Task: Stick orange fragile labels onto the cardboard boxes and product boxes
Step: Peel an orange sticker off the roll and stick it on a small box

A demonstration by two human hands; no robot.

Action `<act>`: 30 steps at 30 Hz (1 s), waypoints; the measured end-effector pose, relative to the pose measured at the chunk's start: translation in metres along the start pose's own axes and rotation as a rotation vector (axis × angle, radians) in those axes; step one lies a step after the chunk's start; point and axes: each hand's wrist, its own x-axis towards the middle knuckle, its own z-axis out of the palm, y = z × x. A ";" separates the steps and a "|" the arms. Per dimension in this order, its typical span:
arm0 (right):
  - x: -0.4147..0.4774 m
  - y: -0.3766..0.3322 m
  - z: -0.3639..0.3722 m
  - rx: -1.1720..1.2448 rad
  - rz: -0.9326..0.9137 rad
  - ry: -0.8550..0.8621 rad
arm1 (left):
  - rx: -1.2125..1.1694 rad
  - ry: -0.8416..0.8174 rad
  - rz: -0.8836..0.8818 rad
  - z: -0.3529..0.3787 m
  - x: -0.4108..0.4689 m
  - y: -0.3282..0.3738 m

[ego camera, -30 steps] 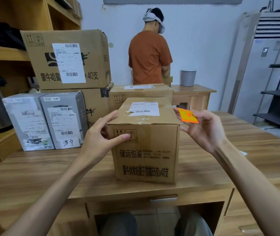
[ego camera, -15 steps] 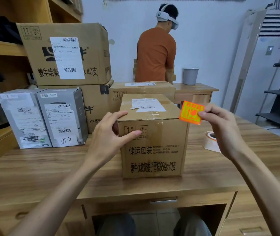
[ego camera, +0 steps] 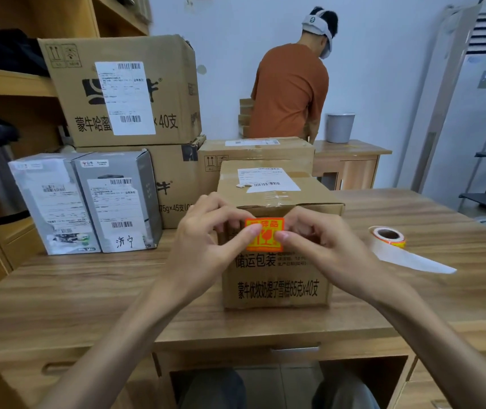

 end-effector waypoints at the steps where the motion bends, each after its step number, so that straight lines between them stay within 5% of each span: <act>1: 0.002 0.000 0.004 0.020 0.006 -0.008 | -0.022 0.003 -0.026 -0.002 -0.001 -0.001; 15: 0.018 0.000 0.048 -0.073 0.153 0.318 | 0.083 0.101 -0.121 -0.017 -0.003 -0.011; 30: 0.019 0.000 0.055 -0.257 0.172 0.412 | 0.176 0.104 -0.063 -0.012 -0.001 -0.017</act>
